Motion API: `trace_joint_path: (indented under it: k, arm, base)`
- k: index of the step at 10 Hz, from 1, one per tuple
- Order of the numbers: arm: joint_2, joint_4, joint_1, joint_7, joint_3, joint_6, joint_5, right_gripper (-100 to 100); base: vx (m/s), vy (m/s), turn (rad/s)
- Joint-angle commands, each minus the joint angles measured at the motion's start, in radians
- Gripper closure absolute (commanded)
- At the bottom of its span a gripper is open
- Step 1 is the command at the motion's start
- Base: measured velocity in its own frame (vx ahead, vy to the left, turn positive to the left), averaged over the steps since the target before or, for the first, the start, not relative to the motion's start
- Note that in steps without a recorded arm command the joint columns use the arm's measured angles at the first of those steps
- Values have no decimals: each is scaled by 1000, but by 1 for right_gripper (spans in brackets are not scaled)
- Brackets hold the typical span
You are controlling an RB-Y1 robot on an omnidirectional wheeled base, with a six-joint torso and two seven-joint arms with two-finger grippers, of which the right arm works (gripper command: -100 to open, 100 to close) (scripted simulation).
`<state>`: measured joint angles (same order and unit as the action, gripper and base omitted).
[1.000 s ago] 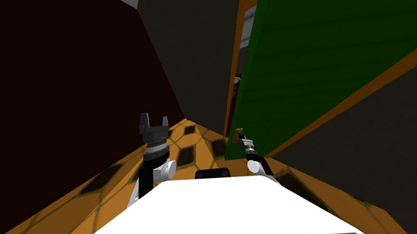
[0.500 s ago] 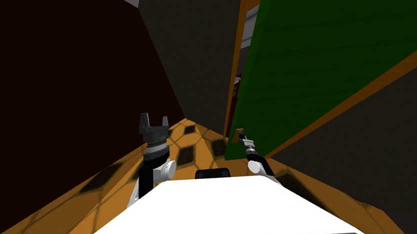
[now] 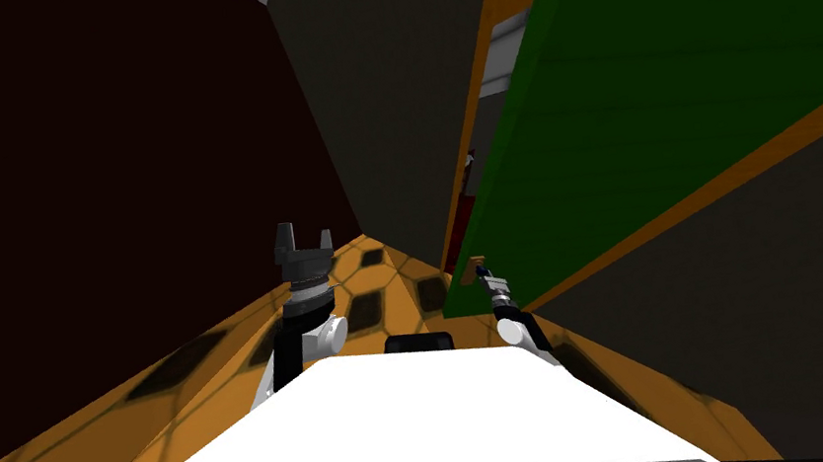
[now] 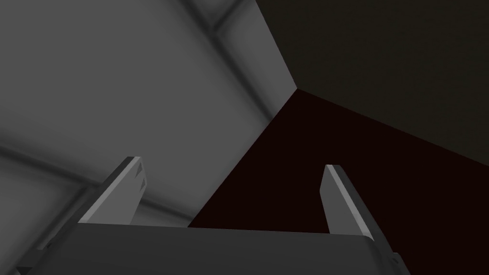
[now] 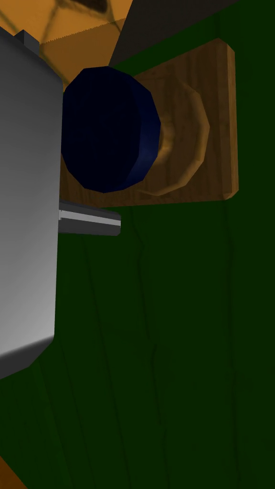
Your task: Pull the door open
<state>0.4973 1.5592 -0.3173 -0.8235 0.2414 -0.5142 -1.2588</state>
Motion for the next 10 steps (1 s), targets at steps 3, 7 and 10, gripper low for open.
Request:
trace_joint_path:
  k: [3, 7, 10]
  arm:
    - [-2, 3, 3, 0, 3, 0, 2, 100]
    - [3, -3, 16, -20, 29, -11, 23, -100]
    - [5, -5, 28, -37, 55, -20, 43, -100]
  base:
    - [-11, -5, 5]
    - [-96, -33, 99]
    - [-194, -74, 100]
